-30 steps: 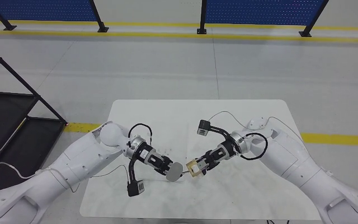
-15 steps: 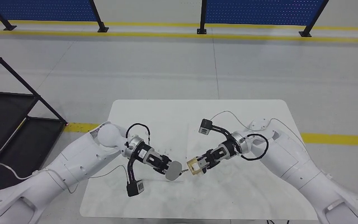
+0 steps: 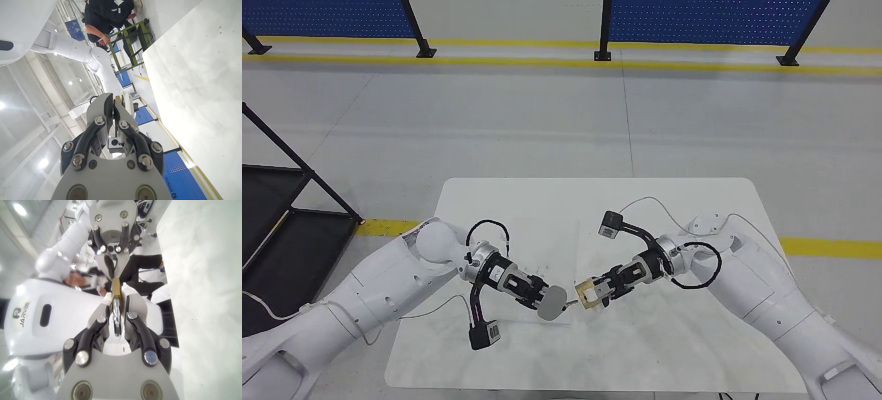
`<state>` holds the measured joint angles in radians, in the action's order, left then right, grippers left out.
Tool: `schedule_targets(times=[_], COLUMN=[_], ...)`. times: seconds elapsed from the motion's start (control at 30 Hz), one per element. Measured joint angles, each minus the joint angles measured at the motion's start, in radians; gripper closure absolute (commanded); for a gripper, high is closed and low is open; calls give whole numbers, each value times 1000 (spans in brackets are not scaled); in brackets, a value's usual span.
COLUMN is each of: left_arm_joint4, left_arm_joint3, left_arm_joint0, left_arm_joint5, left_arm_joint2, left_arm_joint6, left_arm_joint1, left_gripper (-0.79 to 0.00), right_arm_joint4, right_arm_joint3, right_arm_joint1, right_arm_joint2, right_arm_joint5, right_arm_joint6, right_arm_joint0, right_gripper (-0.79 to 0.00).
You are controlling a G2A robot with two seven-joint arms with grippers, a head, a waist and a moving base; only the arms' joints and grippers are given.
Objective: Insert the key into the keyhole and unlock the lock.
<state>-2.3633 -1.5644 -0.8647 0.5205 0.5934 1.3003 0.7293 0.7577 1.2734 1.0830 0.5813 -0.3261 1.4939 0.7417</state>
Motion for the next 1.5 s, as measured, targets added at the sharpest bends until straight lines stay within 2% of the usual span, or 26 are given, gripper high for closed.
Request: schedule_targets(times=[1.5], left_arm_joint4=[21], left_arm_joint3=[33], left_arm_joint0=[20], left_arm_joint5=[9], left_arm_joint2=[-28], left_arm_joint6=[-9], left_arm_joint1=[7], left_gripper=[0], right_arm_joint4=[-65], right_arm_joint3=[17], right_arm_joint1=[28], right_arm_joint2=[91], right_arm_joint5=[20], right_arm_joint6=[20], right_arm_joint0=[54], right_gripper=[0])
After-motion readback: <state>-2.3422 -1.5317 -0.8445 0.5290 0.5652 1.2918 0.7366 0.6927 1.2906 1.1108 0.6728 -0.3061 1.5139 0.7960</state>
